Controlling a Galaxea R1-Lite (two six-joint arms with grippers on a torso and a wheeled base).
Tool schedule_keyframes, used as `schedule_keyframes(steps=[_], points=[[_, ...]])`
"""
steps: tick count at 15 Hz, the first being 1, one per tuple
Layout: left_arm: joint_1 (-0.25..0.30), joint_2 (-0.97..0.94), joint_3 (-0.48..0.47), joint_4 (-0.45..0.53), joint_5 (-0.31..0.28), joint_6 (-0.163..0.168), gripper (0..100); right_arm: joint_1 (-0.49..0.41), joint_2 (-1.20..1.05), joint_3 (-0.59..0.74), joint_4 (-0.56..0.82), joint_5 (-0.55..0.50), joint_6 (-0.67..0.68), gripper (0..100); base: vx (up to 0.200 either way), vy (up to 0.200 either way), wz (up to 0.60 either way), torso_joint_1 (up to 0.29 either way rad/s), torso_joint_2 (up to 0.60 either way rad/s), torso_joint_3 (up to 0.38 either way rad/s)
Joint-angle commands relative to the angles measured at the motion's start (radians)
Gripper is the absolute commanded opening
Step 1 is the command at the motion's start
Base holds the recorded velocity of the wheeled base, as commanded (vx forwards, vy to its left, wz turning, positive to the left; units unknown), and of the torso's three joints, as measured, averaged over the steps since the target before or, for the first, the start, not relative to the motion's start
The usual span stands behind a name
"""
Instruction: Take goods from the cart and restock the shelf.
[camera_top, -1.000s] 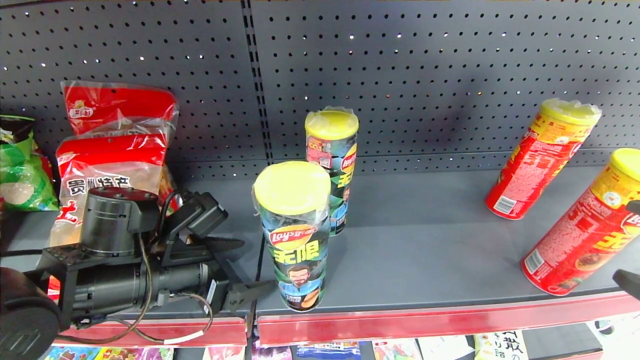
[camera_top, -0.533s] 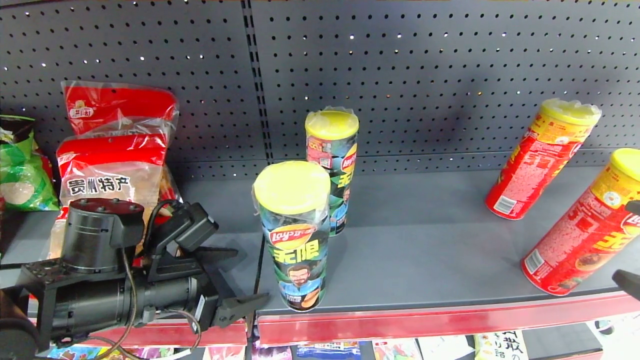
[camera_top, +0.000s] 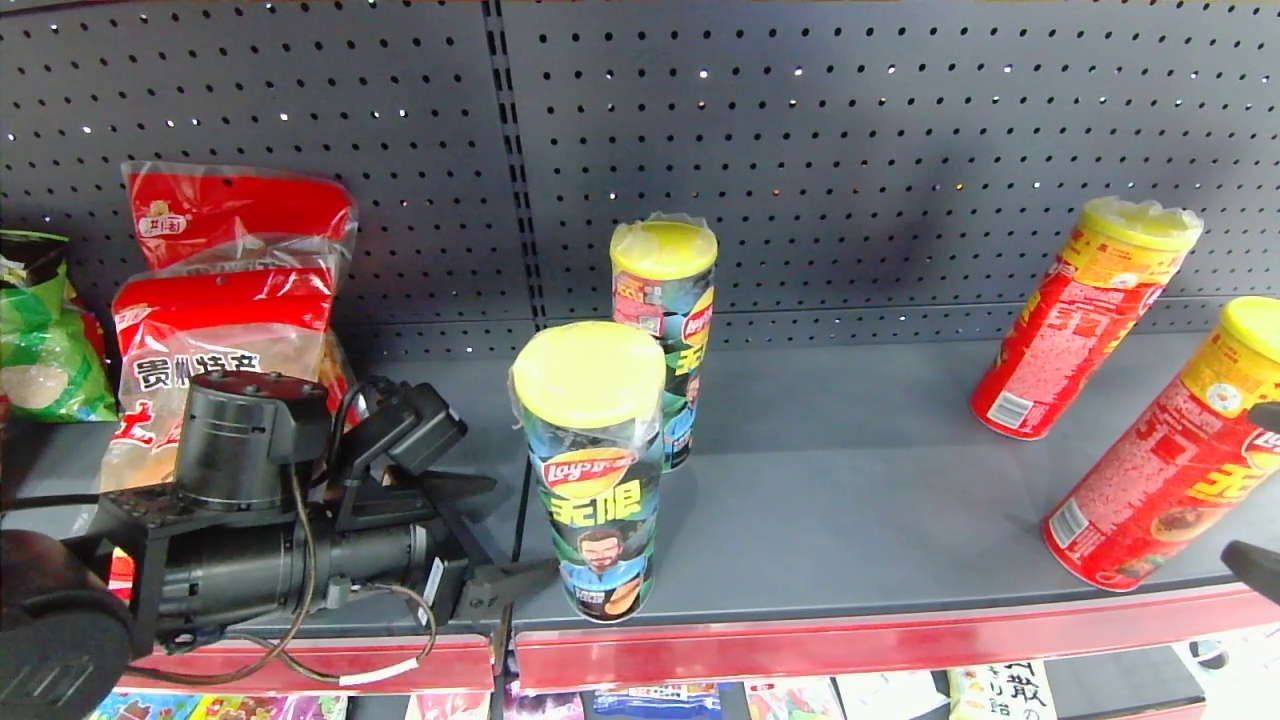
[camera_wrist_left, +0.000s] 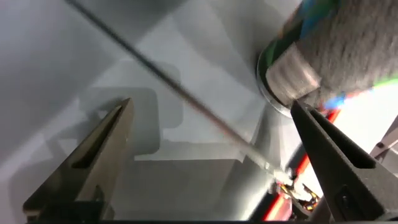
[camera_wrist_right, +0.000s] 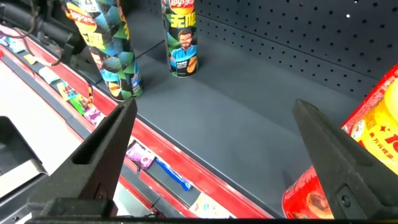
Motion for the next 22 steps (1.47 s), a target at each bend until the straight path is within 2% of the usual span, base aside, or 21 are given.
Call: schedule_keyframes(steps=[1, 6, 15, 22], points=[[-0.014, 0.022, -0.010, 0.000, -0.001, -0.001, 100, 0.000, 0.005, 0.001, -0.001, 0.001, 0.000, 100, 0.000, 0.000, 0.00, 0.000, 0.00, 0.000], [-0.046, 0.043, -0.014, 0.000, -0.001, -0.001, 100, 0.000, 0.003, -0.001, -0.001, 0.001, 0.026, 100, 0.000, 0.000, 0.00, 0.000, 0.00, 0.000], [-0.068, 0.091, -0.080, 0.000, 0.001, -0.001, 100, -0.001, 0.002, 0.002, -0.001, 0.001, 0.027, 100, 0.000, 0.000, 0.00, 0.000, 0.00, 0.000], [-0.075, 0.100, -0.088, 0.000, 0.004, -0.003, 100, 0.000, 0.002, 0.004, -0.001, 0.001, 0.027, 100, 0.000, 0.000, 0.00, 0.000, 0.00, 0.000]])
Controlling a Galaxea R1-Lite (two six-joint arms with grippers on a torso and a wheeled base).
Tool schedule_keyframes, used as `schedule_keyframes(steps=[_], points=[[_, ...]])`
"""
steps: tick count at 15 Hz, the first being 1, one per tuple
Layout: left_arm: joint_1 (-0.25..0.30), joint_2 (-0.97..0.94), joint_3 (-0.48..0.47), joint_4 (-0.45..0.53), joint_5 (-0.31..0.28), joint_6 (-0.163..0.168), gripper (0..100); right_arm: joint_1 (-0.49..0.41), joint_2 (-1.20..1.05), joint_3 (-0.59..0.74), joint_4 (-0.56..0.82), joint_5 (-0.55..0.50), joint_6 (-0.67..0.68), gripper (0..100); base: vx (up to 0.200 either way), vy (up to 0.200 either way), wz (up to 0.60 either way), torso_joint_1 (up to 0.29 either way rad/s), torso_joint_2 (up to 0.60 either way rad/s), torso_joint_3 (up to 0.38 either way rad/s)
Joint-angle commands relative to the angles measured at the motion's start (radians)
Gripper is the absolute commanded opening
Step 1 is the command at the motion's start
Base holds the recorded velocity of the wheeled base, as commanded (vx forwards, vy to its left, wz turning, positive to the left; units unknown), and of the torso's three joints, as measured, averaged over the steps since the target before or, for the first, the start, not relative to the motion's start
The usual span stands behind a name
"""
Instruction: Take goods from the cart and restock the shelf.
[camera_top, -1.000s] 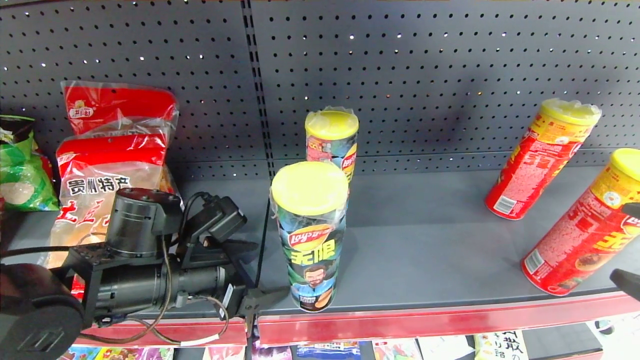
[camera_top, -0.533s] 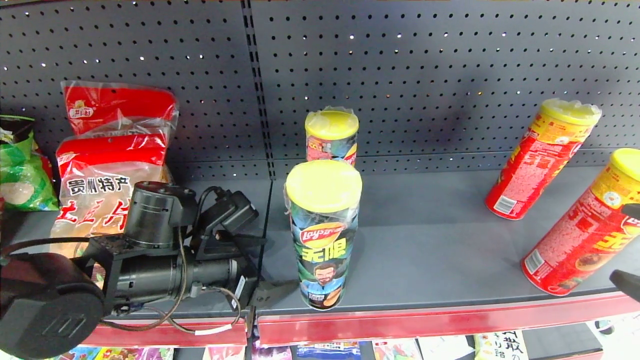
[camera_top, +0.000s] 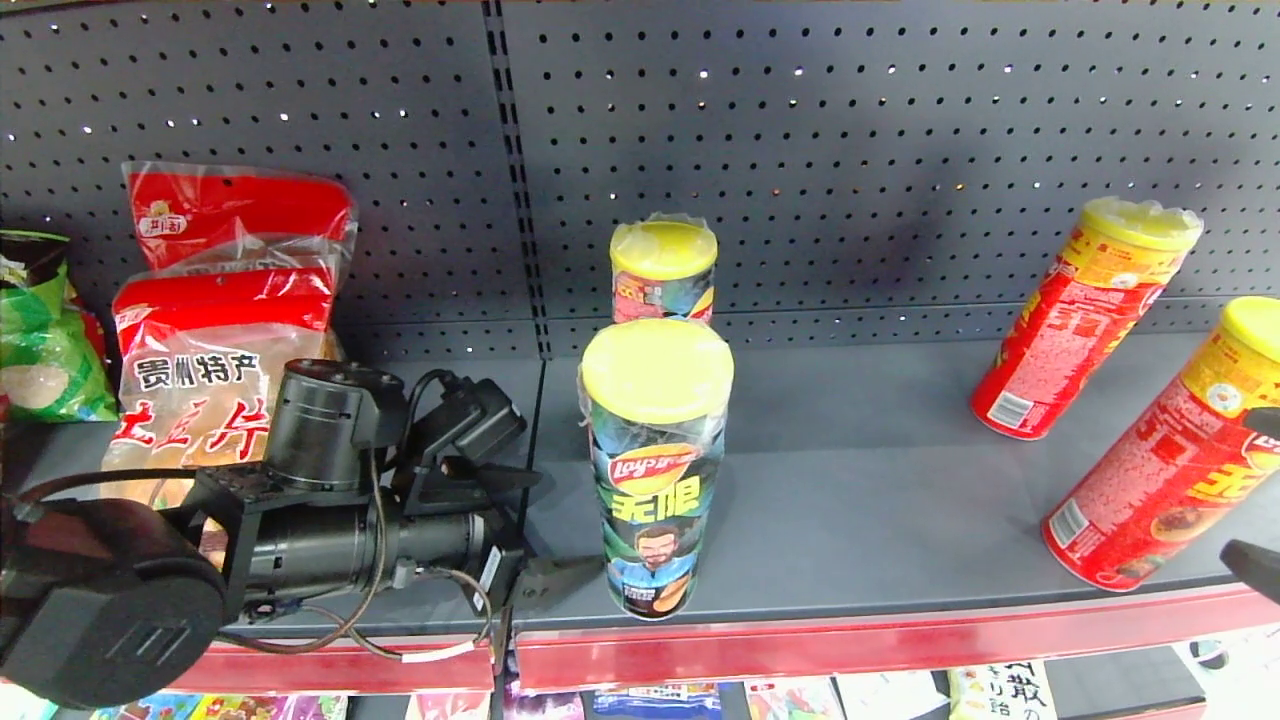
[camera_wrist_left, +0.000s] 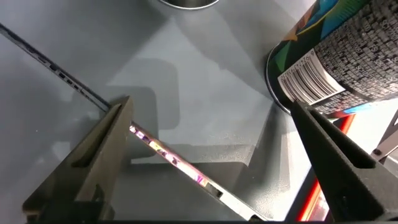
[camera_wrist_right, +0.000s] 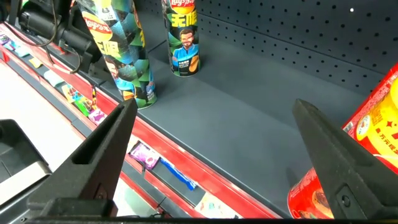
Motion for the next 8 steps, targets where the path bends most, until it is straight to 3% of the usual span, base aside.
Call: schedule_keyframes(steps=[1, 8], points=[[-0.006, 0.000, 0.000, 0.001, 0.001, -0.001, 100, 0.000, 0.002, 0.001, 0.000, 0.000, -0.001, 100, 0.000, 0.000, 0.00, 0.000, 0.00, 0.000], [0.017, -0.026, 0.011, 0.001, 0.020, -0.007, 100, 0.001, -0.019, 0.021, 0.009, 0.002, -0.001, 100, 0.000, 0.000, 0.00, 0.000, 0.00, 0.000]])
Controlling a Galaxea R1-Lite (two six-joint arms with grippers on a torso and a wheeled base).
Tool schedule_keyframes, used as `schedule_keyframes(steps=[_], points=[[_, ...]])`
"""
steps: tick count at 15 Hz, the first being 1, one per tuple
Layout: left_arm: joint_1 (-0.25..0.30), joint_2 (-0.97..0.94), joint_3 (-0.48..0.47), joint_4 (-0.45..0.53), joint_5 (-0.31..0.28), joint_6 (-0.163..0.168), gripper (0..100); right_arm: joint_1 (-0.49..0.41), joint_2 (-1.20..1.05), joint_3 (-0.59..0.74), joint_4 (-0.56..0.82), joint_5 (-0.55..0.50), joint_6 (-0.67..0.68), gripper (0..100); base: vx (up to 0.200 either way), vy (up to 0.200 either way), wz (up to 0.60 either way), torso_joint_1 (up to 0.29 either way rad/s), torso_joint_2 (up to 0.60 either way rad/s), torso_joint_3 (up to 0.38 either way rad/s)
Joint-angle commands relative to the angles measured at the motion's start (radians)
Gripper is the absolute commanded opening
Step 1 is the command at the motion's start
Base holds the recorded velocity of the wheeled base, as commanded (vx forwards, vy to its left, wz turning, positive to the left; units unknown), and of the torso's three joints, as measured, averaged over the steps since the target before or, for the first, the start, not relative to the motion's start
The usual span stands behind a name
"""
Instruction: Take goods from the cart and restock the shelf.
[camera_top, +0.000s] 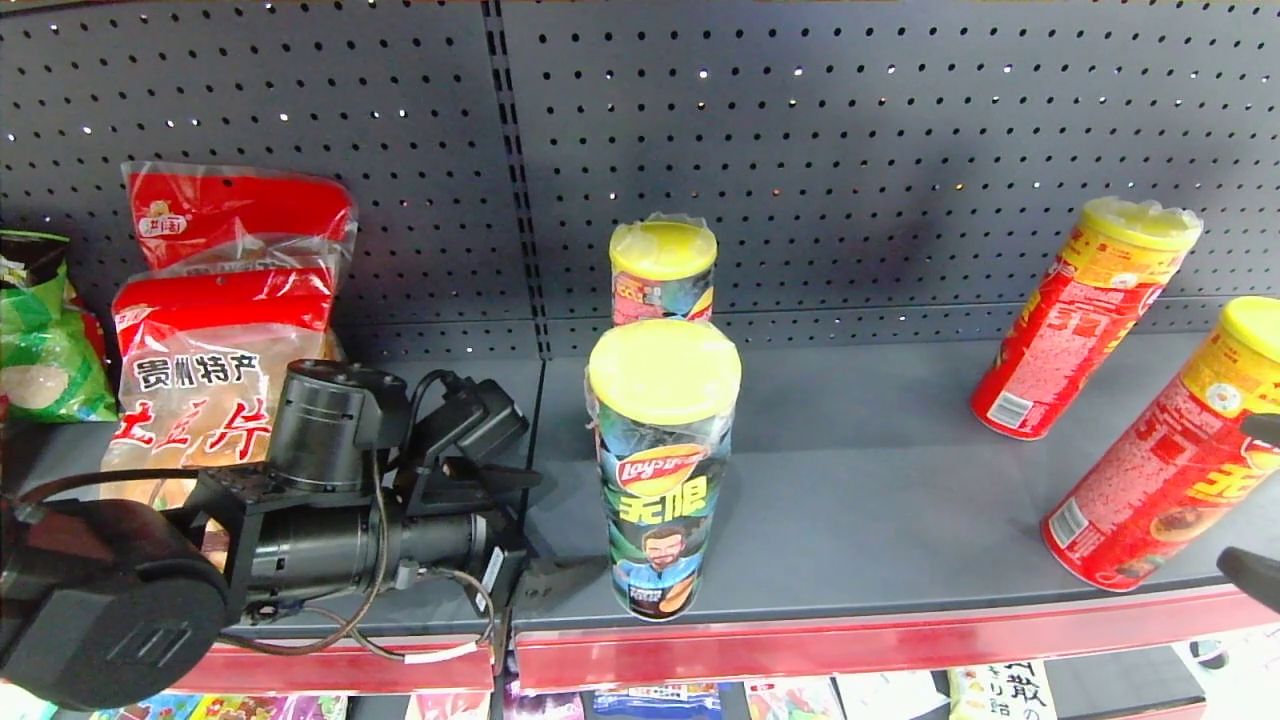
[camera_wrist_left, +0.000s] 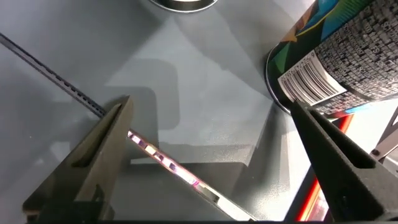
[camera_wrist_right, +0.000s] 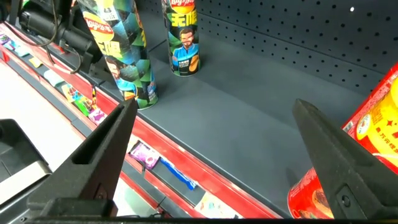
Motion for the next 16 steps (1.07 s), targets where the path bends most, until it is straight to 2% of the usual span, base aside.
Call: schedule_keyframes(steps=[1, 2, 3, 4, 5, 6, 7, 9, 10, 11, 12, 13, 14, 15, 16], points=[[0.039, -0.070, 0.039, 0.001, 0.013, -0.003, 100, 0.000, -0.032, 0.039, 0.004, 0.001, 0.000, 100, 0.000, 0.000, 0.00, 0.000, 0.00, 0.000], [0.064, -0.122, 0.072, 0.001, 0.013, -0.003, 100, 0.000, -0.052, 0.065, 0.004, -0.002, 0.000, 100, 0.000, 0.000, 0.00, 0.000, 0.00, 0.000], [0.064, -0.122, 0.072, 0.001, 0.013, -0.003, 100, 0.000, -0.052, 0.065, 0.004, -0.002, 0.000, 100, 0.000, 0.000, 0.00, 0.000, 0.00, 0.000], [0.102, -0.208, 0.114, 0.002, 0.015, -0.003, 100, -0.001, -0.085, 0.105, 0.006, -0.002, 0.000, 100, 0.000, 0.000, 0.00, 0.000, 0.00, 0.000], [0.164, -0.346, 0.169, 0.008, 0.033, -0.014, 100, -0.004, -0.154, 0.163, 0.010, -0.011, -0.002, 100, 0.000, 0.000, 0.00, 0.000, 0.00, 0.000], [0.197, -0.454, 0.224, 0.014, 0.047, -0.045, 100, -0.010, -0.205, 0.212, 0.018, -0.015, -0.002, 100, 0.000, 0.000, 0.00, 0.000, 0.00, 0.000], [0.234, -0.595, 0.293, 0.060, 0.064, -0.077, 100, -0.029, -0.274, 0.269, 0.033, -0.017, -0.002, 100, 0.000, 0.000, 0.00, 0.000, 0.00, 0.000], [0.272, -0.783, 0.341, 0.183, 0.119, -0.098, 100, -0.072, -0.357, 0.309, 0.064, -0.017, -0.002, 100, 0.000, 0.000, 0.00, 0.000, 0.00, 0.000], [0.282, -0.929, 0.361, 0.309, 0.193, -0.123, 100, -0.122, -0.411, 0.317, 0.106, -0.032, -0.002, 100, 0.000, 0.000, 0.00, 0.000, 0.00, 0.000], [0.282, -0.948, 0.362, 0.324, 0.203, -0.126, 100, -0.130, -0.417, 0.317, 0.112, -0.035, -0.002, 100, 0.000, 0.000, 0.00, 0.000, 0.00, 0.000], [0.283, -1.175, 0.355, 0.567, 0.346, -0.138, 100, -0.205, -0.472, 0.318, 0.178, -0.104, 0.000, 100, 0.000, 0.000, 0.00, 0.000, 0.00, 0.000], [0.283, -1.230, 0.353, 0.626, 0.377, -0.143, 100, -0.222, -0.481, 0.320, 0.188, -0.123, 0.000, 100, 0.000, 0.000, 0.00, 0.000, 0.00, 0.000], [0.286, -1.399, 0.335, 0.827, 0.461, -0.183, 100, -0.267, -0.523, 0.338, 0.219, -0.160, 0.000, 100, 0.000, 0.000, 0.00, 0.000, 0.00, 0.000], [0.309, -1.483, 0.316, 0.955, 0.502, -0.207, 100, -0.277, -0.567, 0.360, 0.236, -0.163, 0.000, 100, 0.000, 0.000, 0.00, 0.000, 0.00, 0.000], [0.357, -1.541, 0.313, 1.031, 0.522, -0.220, 100, -0.276, -0.607, 0.390, 0.262, -0.164, 0.000, 100, 0.000, 0.000, 0.00, 0.000, 0.00, 0.000]])
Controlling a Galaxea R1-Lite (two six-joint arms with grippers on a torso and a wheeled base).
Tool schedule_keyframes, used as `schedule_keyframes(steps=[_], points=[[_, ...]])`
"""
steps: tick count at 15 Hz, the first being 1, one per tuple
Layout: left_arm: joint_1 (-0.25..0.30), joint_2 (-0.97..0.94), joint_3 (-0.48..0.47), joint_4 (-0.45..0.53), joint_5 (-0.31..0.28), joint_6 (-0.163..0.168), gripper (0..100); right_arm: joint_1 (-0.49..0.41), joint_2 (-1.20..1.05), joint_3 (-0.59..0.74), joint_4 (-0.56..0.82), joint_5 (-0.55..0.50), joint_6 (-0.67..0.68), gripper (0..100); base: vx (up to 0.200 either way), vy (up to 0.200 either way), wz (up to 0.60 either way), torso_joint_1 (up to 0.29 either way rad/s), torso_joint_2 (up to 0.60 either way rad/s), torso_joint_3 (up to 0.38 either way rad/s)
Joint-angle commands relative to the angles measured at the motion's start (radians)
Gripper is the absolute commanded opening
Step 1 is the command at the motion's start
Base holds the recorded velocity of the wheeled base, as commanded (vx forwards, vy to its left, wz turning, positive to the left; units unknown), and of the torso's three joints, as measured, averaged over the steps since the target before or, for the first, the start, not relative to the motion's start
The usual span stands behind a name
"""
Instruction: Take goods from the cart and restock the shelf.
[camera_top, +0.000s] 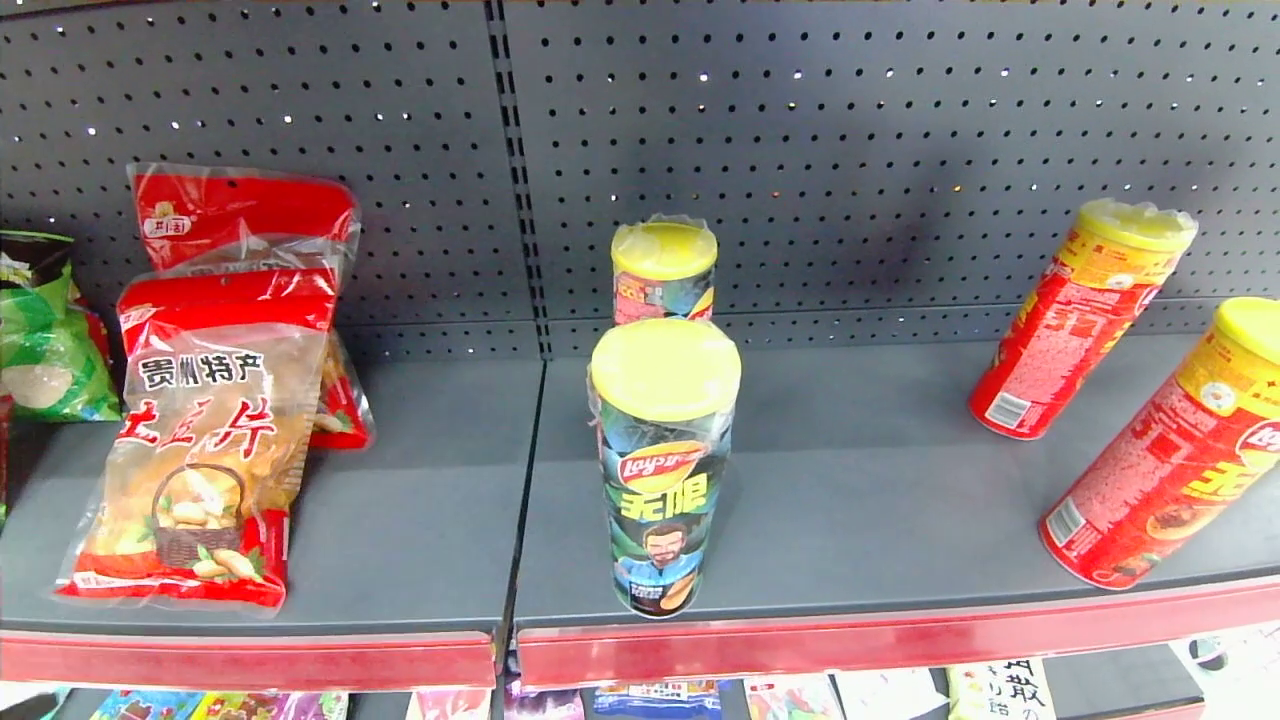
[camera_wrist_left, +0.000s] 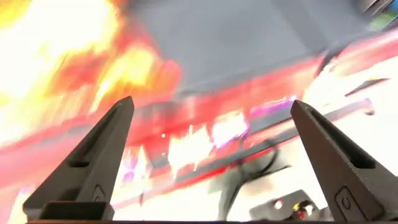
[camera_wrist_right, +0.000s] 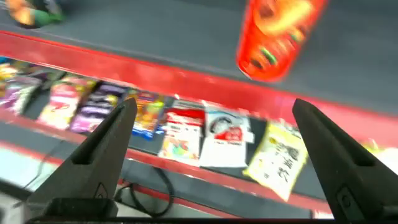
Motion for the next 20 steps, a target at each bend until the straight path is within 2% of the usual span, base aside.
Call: schedule_keyframes(steps=[1, 3, 4, 6, 7, 8, 10, 11, 12, 14, 15, 17, 19, 20], points=[[0.127, -0.391, -0.006, 0.285, 0.125, -0.062, 100, -0.018, -0.130, 0.067, 0.037, -0.005, 0.000, 100, 0.000, 0.000, 0.00, 0.000, 0.00, 0.000], [0.238, -0.424, 0.012, 0.288, 0.125, -0.080, 100, -0.020, -0.158, 0.118, 0.031, -0.019, -0.002, 100, 0.000, 0.000, 0.00, 0.000, 0.00, 0.000], [0.253, -0.435, 0.012, 0.288, 0.115, -0.085, 100, -0.018, -0.158, 0.124, 0.031, -0.033, -0.003, 100, 0.000, 0.000, 0.00, 0.000, 0.00, 0.000], [0.224, -0.503, 0.018, 0.284, 0.026, -0.085, 100, -0.018, -0.158, 0.133, 0.025, -0.051, 0.006, 100, 0.000, 0.000, 0.00, 0.000, 0.00, 0.000], [0.224, -0.503, 0.024, 0.270, 0.020, -0.086, 100, -0.018, -0.158, 0.135, 0.025, -0.053, 0.012, 100, 0.000, 0.000, 0.00, 0.000, 0.00, 0.000], [0.224, -0.503, 0.041, 0.205, 0.016, -0.082, 100, -0.018, -0.158, 0.135, 0.025, -0.054, 0.015, 100, 0.000, 0.000, 0.00, 0.000, 0.00, 0.000], [0.224, -0.503, 0.172, -0.031, 0.019, -0.069, 100, -0.018, -0.158, 0.136, 0.024, -0.056, 0.052, 100, 0.000, 0.000, 0.00, 0.000, 0.00, 0.000], [0.224, -0.503, 0.202, -0.108, 0.016, -0.069, 100, -0.017, -0.158, 0.138, 0.024, -0.048, 0.063, 100, 0.000, 0.000, 0.00, 0.000, 0.00, 0.000], [0.224, -0.503, 0.219, -0.137, 0.005, -0.065, 100, -0.017, -0.159, 0.152, -0.005, -0.043, 0.078, 100, 0.000, 0.000, 0.00, 0.000, 0.00, 0.000], [0.224, -0.503, 0.228, -0.161, -0.012, -0.066, 100, -0.020, -0.158, 0.189, -0.096, -0.091, 0.113, 100, 0.000, 0.000, 0.00, 0.000, 0.00, 0.000], [0.224, -0.503, 0.230, -0.163, -0.017, -0.073, 100, -0.029, -0.155, 0.189, -0.096, -0.137, 0.105, 100, 0.000, 0.000, 0.00, 0.000, 0.00, 0.000], [0.224, -0.503, 0.228, -0.163, -0.037, -0.066, 100, -0.070, -0.133, 0.193, -0.101, -0.166, 0.070, 100, 0.000, 0.000, 0.00, 0.000, 0.00, 0.000], [0.224, -0.503, 0.228, -0.164, -0.138, -0.105, 100, -0.201, -0.128, 0.190, -0.101, -0.201, 0.043, 100, 0.000, 0.000, 0.00, 0.000, 0.00, 0.000], [0.224, -0.501, 0.228, -0.164, -0.150, -0.111, 100, -0.216, -0.119, 0.192, -0.101, -0.175, 0.030, 100, 0.000, 0.000, 0.00, 0.000, 0.00, 0.000]])
